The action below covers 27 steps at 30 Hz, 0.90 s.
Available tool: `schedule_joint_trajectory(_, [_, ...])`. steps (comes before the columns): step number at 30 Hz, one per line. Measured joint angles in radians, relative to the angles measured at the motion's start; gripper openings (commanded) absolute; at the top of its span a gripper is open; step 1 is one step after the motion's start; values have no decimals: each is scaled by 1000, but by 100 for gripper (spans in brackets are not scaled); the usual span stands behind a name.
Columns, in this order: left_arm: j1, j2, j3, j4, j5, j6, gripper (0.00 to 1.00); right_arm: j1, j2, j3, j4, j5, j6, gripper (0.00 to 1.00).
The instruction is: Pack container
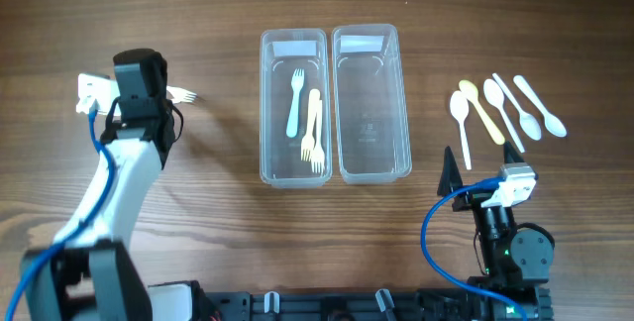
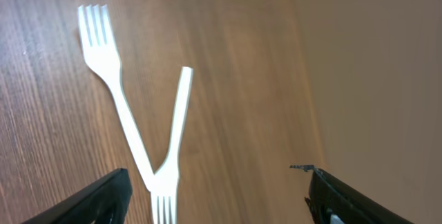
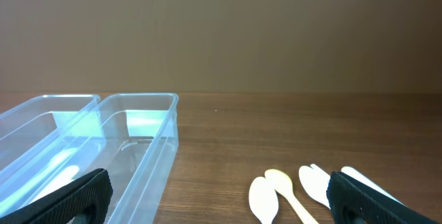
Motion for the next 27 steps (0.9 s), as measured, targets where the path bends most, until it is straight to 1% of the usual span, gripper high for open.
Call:
schedule_joint_trajectory(6, [29, 174, 0, 150, 31, -42, 79, 0, 0, 0, 0, 0, 0, 100])
schedule_joint_trajectory(12, [32, 253, 0, 251, 45, -51, 75, 0, 0, 0, 0, 0, 0, 100])
schedule_joint_trajectory(22, [57, 353, 0, 335, 49, -55, 74, 0, 0, 0, 0, 0, 0, 100])
schedule_joint_trajectory(27, [78, 362, 0, 344, 49, -55, 73, 0, 0, 0, 0, 0, 0, 100])
